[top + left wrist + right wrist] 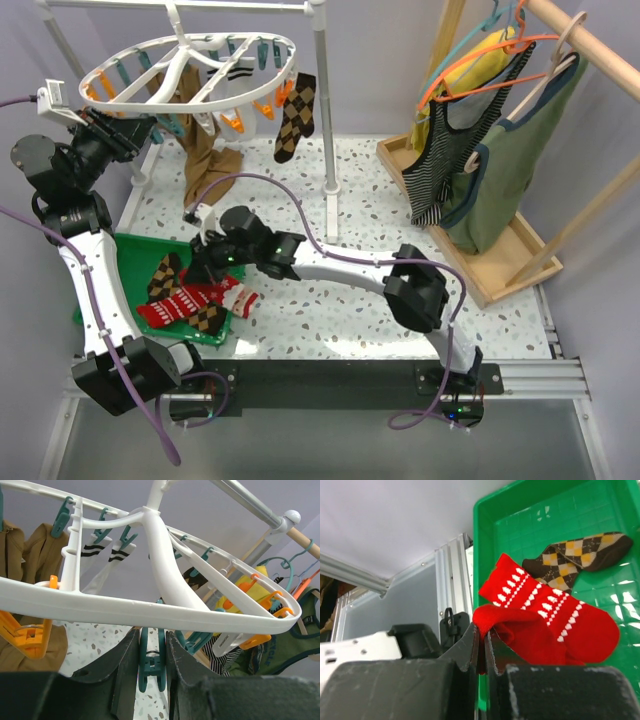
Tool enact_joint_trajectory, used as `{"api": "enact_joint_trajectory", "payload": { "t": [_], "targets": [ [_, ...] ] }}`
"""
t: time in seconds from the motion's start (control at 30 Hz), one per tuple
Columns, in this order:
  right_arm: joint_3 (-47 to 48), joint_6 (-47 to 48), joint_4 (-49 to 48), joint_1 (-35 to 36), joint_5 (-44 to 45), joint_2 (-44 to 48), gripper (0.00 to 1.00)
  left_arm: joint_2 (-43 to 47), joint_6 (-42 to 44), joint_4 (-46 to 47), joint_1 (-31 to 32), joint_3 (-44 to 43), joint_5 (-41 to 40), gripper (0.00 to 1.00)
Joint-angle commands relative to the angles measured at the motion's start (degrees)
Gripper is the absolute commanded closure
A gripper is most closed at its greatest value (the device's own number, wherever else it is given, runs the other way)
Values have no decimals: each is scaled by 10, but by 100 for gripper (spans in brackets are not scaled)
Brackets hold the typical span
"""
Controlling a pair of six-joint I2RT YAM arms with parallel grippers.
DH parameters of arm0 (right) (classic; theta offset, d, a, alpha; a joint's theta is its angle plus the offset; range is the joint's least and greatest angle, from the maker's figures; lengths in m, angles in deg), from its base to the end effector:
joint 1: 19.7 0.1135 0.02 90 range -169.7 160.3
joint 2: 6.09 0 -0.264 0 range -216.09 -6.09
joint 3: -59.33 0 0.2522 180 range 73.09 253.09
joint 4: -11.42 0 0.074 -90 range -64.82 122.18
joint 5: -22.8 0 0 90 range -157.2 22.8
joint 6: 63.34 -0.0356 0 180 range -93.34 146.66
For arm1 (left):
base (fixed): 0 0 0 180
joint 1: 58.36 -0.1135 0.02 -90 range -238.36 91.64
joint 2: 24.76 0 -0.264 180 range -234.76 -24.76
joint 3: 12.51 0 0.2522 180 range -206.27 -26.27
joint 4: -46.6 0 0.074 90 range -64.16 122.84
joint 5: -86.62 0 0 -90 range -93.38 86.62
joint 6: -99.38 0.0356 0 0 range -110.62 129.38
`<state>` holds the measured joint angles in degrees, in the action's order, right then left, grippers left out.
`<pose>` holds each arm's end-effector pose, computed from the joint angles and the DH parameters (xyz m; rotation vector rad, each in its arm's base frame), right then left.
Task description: Remove the socks clipped to the hanger
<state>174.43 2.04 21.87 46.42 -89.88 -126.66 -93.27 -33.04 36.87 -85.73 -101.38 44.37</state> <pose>0.1931 0.4701 0.2875 -1.0284 1.8284 1.4061 0.2394 0.0943 0.4650 -0.1775 1.4847 -0.7871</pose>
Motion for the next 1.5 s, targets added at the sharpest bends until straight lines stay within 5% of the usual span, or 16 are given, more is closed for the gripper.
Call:
{"api": "enact_joint_trajectory", "payload": {
  "t": [0.0, 0.37, 0.7, 0.77, 0.87, 1.07, 1.23, 1.47],
  "targets": [
    [77, -24, 10, 9, -18, -22, 100, 7, 13, -17, -4, -21, -3, 97],
    [163, -48, 52, 10, -18, -72, 99, 6, 8, -9, -3, -16, 2, 97],
    [88, -19, 89, -7, 10, -28, 36, 6, 15, -16, -4, -16, 1, 97],
    [56, -23, 74, -21, 14, -6, 34, 6, 18, -23, -3, -19, -1, 96],
    [12, -11, 85, -35, 25, 30, 27, 5, 37, -59, -3, -31, -14, 68],
    [-83, 19, 89, -50, 64, 112, 25, 6, 96, -156, -3, -88, -69, 43],
    [-141, 19, 72, -74, 93, 165, 24, 29, 111, -189, -4, -103, -97, 9],
    [-209, 1, 13, -125, 213, 207, 12, 71, 108, -207, 7, -94, -120, 0]
  ]
}}
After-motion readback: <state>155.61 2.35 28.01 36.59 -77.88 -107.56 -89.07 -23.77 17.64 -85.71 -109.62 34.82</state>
